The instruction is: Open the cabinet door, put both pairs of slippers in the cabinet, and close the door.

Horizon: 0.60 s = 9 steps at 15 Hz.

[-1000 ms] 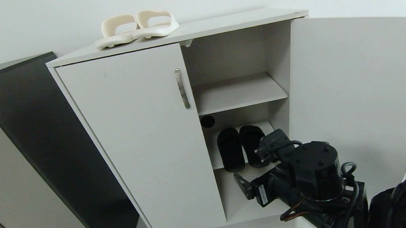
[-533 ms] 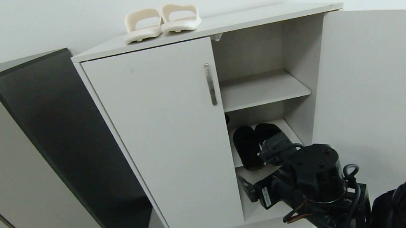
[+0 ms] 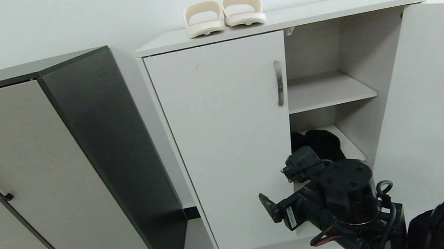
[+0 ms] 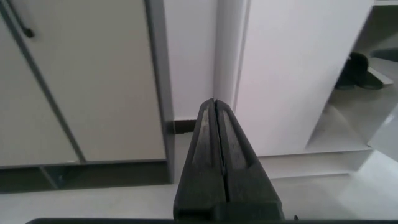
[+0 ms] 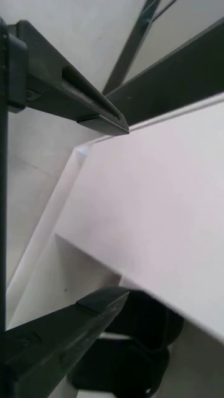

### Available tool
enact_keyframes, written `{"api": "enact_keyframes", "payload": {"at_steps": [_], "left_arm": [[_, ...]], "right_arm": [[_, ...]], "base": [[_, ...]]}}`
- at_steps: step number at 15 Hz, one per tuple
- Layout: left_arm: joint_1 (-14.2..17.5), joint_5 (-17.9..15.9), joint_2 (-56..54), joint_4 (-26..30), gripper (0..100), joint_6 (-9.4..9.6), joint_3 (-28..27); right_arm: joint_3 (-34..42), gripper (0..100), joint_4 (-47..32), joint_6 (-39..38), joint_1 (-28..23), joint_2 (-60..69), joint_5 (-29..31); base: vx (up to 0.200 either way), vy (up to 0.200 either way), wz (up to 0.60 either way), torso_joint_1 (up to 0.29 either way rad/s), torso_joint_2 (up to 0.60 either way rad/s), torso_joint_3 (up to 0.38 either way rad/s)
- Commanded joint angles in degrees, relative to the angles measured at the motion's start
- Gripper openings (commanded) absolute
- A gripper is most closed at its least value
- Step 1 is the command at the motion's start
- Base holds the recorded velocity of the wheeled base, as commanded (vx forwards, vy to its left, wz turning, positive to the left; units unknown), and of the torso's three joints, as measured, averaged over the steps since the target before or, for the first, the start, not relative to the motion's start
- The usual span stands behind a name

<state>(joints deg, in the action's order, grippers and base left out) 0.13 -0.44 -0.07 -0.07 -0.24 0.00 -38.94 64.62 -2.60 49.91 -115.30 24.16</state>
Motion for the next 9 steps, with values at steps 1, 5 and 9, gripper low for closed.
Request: {"api": "enact_keyframes", "payload": {"at_steps": [1, 5, 9], "left_arm": [[0.04, 0.09, 0.07, -0.01, 0, -0.02, 0.00], [0.04, 0.09, 0.07, -0.01, 0, -0.28, 0.00], [0.04, 0.09, 0.07, -0.01, 0, -0.28, 0.00]], "right_arm": [[0.18, 100, 0.07, 0.22, 0.01, -0.19, 0.01], [0.26, 100, 0.15, 0.22, 0.01, -0.19, -0.17], [0.53, 100, 0.15, 0.22, -0.07, -0.19, -0.08]], "base": [[0.000, 0.200, 0.00, 0.002, 0.01, 0.002], [0.000, 0.000, 0.00, 0.000, 0.00, 0.000], [0.000, 0.000, 0.00, 0.000, 0.00, 0.000]]}}
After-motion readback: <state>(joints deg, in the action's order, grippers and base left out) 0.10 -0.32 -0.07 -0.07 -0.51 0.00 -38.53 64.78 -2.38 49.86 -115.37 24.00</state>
